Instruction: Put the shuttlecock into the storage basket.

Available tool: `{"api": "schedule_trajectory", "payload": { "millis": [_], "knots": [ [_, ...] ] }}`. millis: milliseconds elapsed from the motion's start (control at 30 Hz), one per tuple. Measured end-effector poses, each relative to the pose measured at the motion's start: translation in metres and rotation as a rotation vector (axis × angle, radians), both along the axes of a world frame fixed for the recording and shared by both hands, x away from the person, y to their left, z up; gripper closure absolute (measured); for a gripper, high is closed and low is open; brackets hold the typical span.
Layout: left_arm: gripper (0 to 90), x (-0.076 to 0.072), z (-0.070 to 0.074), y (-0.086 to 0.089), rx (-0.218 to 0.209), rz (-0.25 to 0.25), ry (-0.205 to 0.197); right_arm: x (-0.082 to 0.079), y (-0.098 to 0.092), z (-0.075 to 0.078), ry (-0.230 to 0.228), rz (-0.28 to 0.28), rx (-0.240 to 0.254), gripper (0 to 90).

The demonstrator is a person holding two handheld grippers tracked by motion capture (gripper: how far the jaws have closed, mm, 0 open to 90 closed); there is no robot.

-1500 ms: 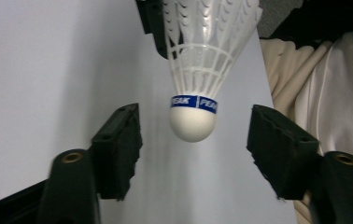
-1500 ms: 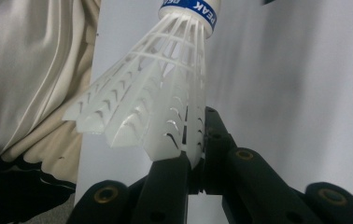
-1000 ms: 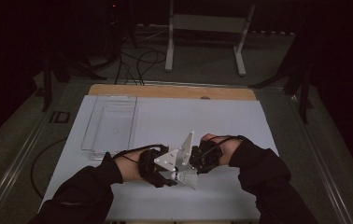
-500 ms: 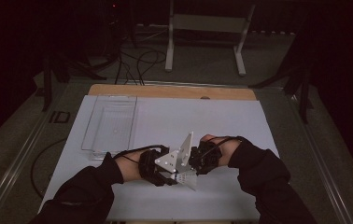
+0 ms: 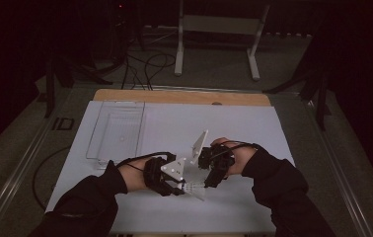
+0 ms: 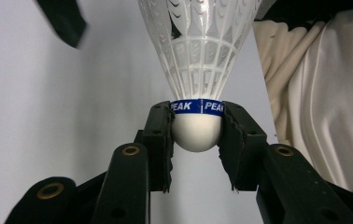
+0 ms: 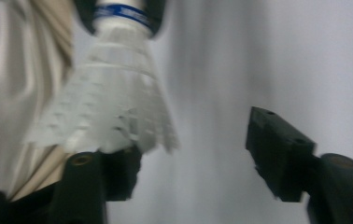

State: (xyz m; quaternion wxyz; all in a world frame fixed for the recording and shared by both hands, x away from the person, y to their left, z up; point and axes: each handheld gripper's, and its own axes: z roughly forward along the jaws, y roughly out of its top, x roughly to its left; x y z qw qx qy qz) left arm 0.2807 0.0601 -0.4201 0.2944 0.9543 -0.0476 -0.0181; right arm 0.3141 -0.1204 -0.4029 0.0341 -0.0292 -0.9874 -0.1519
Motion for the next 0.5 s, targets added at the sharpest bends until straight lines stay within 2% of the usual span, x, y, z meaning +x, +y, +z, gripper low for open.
{"api": "schedule_trajectory", "payload": {
  "millis": [33,67,100,133,167,200,367,500],
  "knots": [
    [66.2,0.000,0.000,0.000,0.001,0.006,0.001,0.001,0.000,-0.001,-0.010,-0.007,0.005,32.6],
    [66.2,0.001,0.000,0.000,0.010,0.013,0.018,0.001,-0.001,-0.001,-0.010,-0.011,0.004,27.7],
    [66.2,0.001,0.000,0.001,0.016,0.018,0.017,0.002,-0.001,-0.001,-0.007,-0.032,-0.009,21.3],
    [66.2,0.002,-0.001,0.001,0.024,0.025,0.034,0.003,-0.002,-0.002,-0.008,-0.056,-0.012,18.4],
    [66.2,0.002,-0.001,0.001,0.024,0.025,0.034,0.004,-0.002,-0.003,-0.005,-0.068,-0.011,14.3],
    [66.2,0.003,-0.001,0.002,0.032,0.035,0.064,0.005,-0.003,-0.004,-0.006,-0.079,-0.008,13.3],
    [66.2,0.003,-0.001,0.006,0.036,0.046,0.072,0.009,-0.011,-0.008,-0.007,-0.139,0.016,9.7],
    [66.2,0.004,0.000,0.008,0.032,0.057,0.089,0.008,-0.018,-0.011,-0.043,-0.150,0.038,9.7]
  ]
}}
